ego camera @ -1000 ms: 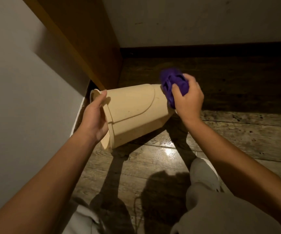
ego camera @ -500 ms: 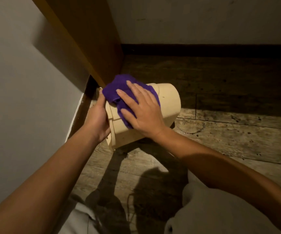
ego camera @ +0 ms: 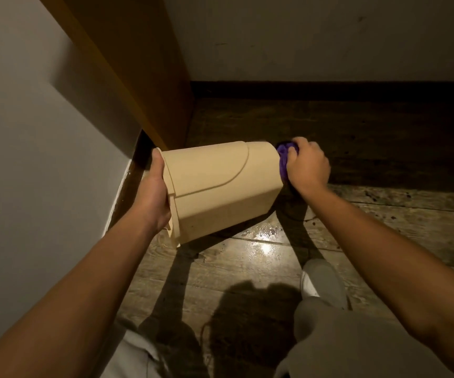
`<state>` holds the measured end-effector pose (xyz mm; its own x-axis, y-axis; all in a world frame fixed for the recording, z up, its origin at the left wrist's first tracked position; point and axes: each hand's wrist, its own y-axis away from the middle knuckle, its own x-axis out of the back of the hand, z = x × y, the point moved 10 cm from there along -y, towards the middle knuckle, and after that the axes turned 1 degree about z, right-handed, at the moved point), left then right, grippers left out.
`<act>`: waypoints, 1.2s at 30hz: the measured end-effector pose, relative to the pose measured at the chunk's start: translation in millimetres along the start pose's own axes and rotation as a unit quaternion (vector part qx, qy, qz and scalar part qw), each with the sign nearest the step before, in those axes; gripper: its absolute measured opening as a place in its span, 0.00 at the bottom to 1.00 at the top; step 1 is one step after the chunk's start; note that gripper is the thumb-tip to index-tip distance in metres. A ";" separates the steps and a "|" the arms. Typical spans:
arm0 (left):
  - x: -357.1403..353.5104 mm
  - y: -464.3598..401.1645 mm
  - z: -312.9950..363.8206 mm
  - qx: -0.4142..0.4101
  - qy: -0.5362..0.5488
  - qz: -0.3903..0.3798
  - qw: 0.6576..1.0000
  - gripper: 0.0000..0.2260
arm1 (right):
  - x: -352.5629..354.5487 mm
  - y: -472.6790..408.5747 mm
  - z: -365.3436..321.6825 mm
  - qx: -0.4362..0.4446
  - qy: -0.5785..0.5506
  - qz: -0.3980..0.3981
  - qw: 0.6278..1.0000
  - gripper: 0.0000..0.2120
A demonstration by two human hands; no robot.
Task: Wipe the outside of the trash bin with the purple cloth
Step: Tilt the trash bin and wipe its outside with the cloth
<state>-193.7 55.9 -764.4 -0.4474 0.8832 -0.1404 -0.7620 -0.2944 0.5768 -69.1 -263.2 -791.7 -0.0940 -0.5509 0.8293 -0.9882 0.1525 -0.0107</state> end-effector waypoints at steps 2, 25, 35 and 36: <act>-9.2 -0.1 8.7 -0.015 0.000 -0.049 0.999 0.21 | 22.9 3.7 -14.4 0.033 -0.048 0.034 0.998 0.18; 0.7 6.2 -22.6 0.055 -0.031 0.029 0.998 0.30 | -50.3 95.1 -121.9 0.304 -0.043 -0.019 0.952 0.24; 6.4 -7.4 -16.4 0.033 -0.053 0.056 0.996 0.27 | -50.8 48.9 -6.0 0.060 -0.074 -0.006 0.995 0.24; 5.9 -8.0 -16.6 0.030 -0.052 0.056 0.997 0.28 | -54.0 44.1 6.8 0.021 -0.082 -0.016 0.996 0.24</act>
<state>-198.0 57.4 -783.2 -0.4748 0.8800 0.0097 -0.6797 -0.3737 0.6312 -108.4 -232.3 -840.7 -0.0774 -0.6825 0.7268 -0.9949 0.0999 -0.0121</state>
